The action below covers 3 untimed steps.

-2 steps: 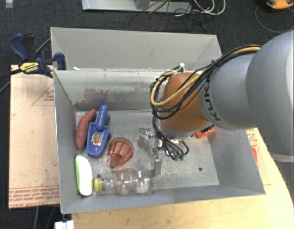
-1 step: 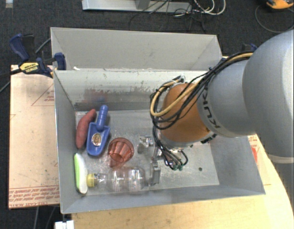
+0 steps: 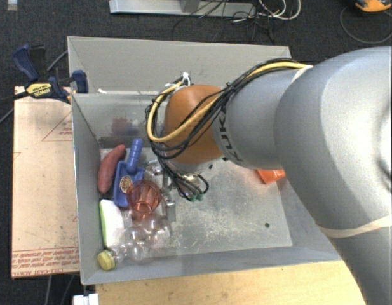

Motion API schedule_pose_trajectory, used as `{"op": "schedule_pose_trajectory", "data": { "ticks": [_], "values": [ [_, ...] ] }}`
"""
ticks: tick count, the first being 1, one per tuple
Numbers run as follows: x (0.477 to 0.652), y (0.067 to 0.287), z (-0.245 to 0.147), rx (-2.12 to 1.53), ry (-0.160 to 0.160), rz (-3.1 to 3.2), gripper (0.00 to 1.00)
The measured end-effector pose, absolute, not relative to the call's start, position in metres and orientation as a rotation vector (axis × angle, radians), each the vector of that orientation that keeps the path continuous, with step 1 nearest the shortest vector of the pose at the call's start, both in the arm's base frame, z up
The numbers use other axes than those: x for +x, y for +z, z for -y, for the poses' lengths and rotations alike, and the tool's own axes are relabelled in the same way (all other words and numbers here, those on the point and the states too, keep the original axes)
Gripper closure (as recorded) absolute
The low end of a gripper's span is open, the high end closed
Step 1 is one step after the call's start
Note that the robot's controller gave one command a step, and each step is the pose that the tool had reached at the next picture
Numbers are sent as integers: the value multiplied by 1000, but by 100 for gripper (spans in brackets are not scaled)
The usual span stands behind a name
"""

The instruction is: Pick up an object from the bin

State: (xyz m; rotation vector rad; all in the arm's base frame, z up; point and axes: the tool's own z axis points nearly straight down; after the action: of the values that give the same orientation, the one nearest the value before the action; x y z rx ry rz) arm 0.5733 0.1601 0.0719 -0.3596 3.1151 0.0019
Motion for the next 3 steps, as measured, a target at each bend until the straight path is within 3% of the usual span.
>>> {"op": "schedule_pose_trajectory", "data": {
  "ticks": [1,2,3],
  "values": [
    [486,76,-140,-246,7,-3125,0],
    [498,73,-180,-57,4,-3135,100],
    [498,73,-180,-57,3,-3135,100]
  ]
}}
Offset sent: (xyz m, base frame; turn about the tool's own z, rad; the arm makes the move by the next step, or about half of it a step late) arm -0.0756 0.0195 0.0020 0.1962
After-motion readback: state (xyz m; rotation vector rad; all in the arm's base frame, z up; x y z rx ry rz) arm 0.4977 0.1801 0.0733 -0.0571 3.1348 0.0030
